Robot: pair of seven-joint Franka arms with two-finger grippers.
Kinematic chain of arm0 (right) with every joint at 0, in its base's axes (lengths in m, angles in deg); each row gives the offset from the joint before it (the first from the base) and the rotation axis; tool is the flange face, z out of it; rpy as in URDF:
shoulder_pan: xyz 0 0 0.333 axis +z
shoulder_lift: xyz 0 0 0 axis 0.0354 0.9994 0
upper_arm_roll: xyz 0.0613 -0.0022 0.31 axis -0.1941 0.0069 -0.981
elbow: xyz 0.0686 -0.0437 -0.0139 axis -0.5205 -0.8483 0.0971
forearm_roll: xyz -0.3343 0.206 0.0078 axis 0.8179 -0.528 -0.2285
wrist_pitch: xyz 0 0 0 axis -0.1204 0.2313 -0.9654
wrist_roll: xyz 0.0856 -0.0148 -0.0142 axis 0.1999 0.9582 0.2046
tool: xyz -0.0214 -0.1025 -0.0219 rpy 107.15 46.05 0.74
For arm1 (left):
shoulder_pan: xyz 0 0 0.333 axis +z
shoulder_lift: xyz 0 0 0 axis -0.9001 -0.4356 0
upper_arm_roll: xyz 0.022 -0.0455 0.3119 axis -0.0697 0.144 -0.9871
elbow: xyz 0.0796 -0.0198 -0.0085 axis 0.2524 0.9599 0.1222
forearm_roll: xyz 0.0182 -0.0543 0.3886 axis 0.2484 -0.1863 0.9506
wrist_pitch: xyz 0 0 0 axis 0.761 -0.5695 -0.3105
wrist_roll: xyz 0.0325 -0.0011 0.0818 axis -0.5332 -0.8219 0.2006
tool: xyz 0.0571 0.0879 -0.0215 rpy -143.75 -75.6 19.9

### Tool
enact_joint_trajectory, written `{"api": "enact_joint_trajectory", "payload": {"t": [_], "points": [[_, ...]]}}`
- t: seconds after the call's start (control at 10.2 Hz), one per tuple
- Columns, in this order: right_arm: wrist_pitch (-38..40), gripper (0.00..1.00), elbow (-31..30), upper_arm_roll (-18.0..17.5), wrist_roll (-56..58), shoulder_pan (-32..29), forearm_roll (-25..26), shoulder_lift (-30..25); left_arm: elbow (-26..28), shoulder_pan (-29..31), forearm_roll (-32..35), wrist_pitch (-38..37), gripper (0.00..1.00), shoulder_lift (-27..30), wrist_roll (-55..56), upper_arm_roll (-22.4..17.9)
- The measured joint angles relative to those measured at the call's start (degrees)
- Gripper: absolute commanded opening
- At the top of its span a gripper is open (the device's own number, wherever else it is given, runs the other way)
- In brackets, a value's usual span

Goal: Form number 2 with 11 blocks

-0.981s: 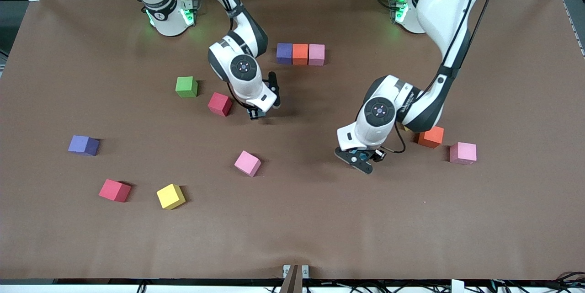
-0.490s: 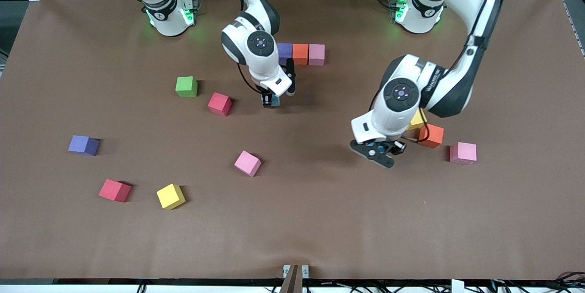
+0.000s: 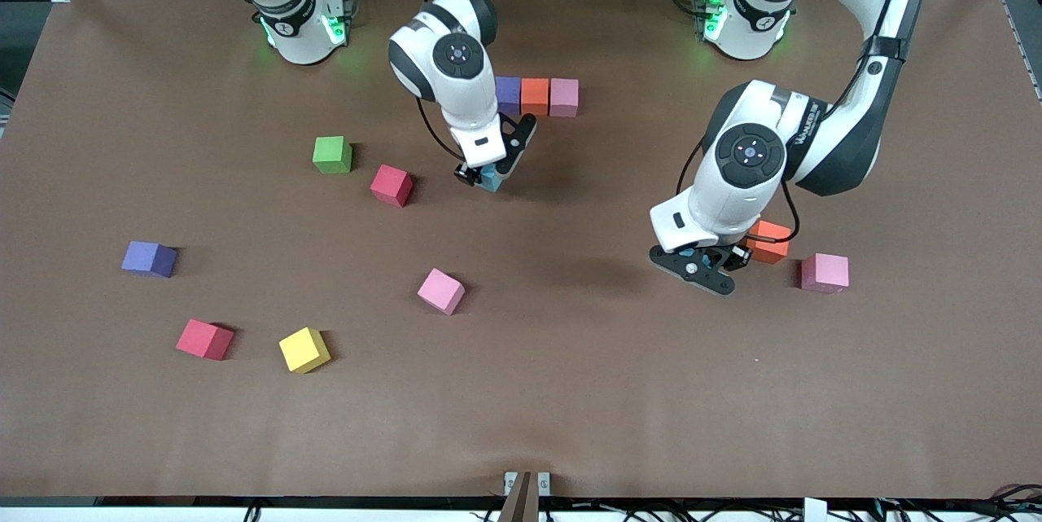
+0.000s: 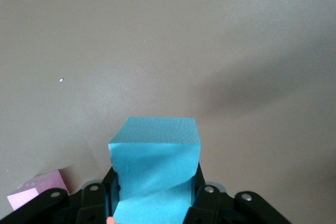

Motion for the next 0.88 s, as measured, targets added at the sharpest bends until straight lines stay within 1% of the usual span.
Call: {"api": "enact_joint_trajectory", "payload": {"t": [0.2, 0.39, 0.69, 0.88], "points": [[0.0, 0.47, 0.6, 0.0, -16.3, 2.0, 0.0, -0.7, 0.0, 0.2, 0.0, -0.1, 0.44, 0.6, 0.0, 0.0], [0.0, 0.46, 1.6, -0.1, -30.9, 4.4, 0.0, 0.0, 0.0, 0.5, 0.0, -0.1, 0.44, 1.2, 0.1, 0.0], [-0.1, 0.45, 6.3, -0.1, -50.0, 7.5, -0.7, 5.2, 0.0, 0.5, 0.0, -0.8, 0.44, 2.2, 0.1, 0.0], [-0.2, 0.45, 9.4, -0.1, -56.4, 8.5, -3.3, 8.4, 0.0, 0.4, 0.0, -2.4, 0.44, 2.3, 0.2, 0.1]]}}
